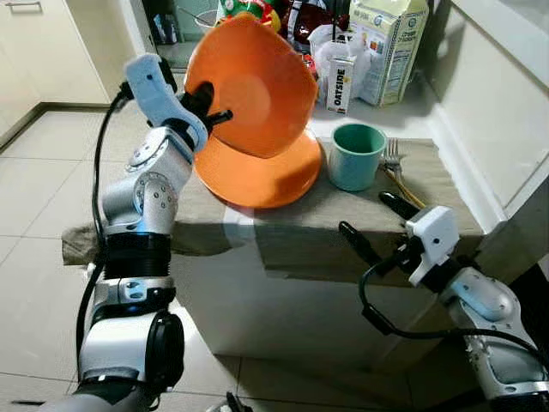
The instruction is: Setting the table
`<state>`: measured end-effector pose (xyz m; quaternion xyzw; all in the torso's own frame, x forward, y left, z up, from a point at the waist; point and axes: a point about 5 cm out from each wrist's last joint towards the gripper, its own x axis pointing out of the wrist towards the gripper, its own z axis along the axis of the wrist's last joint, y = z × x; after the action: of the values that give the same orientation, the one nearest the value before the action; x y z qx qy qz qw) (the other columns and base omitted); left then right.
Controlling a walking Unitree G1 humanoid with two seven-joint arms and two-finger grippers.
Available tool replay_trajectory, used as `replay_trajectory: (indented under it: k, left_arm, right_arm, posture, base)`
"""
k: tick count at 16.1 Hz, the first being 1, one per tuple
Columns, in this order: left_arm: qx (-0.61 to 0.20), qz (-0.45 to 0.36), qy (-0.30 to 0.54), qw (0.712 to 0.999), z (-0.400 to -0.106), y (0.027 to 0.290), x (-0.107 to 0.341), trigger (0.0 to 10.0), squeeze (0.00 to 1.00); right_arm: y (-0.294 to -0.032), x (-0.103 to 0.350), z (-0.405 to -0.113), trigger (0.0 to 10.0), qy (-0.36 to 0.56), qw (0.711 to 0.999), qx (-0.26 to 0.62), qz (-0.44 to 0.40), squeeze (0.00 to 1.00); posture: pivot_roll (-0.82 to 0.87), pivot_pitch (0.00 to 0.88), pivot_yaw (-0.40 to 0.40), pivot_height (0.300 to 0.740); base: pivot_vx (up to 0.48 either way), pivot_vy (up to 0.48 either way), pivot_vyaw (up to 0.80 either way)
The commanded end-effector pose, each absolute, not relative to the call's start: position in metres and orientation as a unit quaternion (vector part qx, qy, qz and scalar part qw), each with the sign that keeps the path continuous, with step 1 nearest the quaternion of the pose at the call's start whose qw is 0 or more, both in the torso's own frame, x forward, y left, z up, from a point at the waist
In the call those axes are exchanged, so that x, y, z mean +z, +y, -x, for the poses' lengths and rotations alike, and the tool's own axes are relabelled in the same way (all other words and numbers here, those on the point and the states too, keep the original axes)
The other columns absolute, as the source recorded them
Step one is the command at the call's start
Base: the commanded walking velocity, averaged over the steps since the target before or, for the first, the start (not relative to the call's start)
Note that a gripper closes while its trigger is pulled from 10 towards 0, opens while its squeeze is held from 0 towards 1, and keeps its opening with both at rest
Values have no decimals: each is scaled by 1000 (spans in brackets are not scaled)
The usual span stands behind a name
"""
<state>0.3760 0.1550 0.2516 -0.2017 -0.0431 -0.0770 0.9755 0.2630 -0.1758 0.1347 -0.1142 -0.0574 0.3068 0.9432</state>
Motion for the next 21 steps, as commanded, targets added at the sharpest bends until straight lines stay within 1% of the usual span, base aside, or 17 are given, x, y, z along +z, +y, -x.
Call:
replay_trajectory:
  k: [1,2,4,5,6,10,13,15,18,21]
  left_arm:
    - [-75,154,-81,982,-370,163,262,0,0]
    - [-74,149,-85,982,-368,166,263,0,0]
    - [-54,109,-106,987,-361,181,267,0,0]
    - [-48,107,-107,987,-359,185,267,0,0]
    - [-34,102,-107,988,-355,195,266,0,0]
    - [3,42,-122,992,-339,218,266,0,0]
    - [34,19,-131,991,-327,237,268,0,0]
    - [71,4,-131,989,-316,258,267,0,0]
    - [89,-7,-136,987,-309,267,269,0,0]
    - [76,-7,-130,989,-307,259,266,0,0]
  right_arm:
    - [-174,134,-264,10000,-58,942,307,120,0]
    - [-174,133,-265,10000,-58,942,307,119,0]
    - [-169,132,-267,10000,-61,943,306,117,0]
    - [-168,132,-267,10000,-62,943,306,116,0]
    - [-165,131,-268,10000,-64,943,307,115,0]
    - [-161,130,-272,10000,-69,942,308,112,0]
    - [-157,131,-277,10000,-74,945,302,103,0]
    - [-155,132,-283,10000,-77,945,300,100,0]
    - [-154,132,-287,10000,-80,946,298,99,0]
    - [-152,133,-290,10000,-86,948,292,92,0]
  posture:
    - [-184,9,60,740]
    - [-184,9,60,740]
    - [-162,9,57,740]
    - [-162,9,57,740]
    - [-146,10,55,740]
    - [-115,8,45,740]
    - [-86,3,32,740]
    - [-67,0,22,740]
    - [-56,0,19,740]
    - [-53,0,19,740]
  base:
    - [0,0,0]
    - [0,0,0]
    - [0,0,0]
    - [0,0,0]
    - [0,0,0]
    - [0,0,0]
    - [0,0,0]
    - [0,0,0]
    - [0,0,0]
    - [0,0,0]
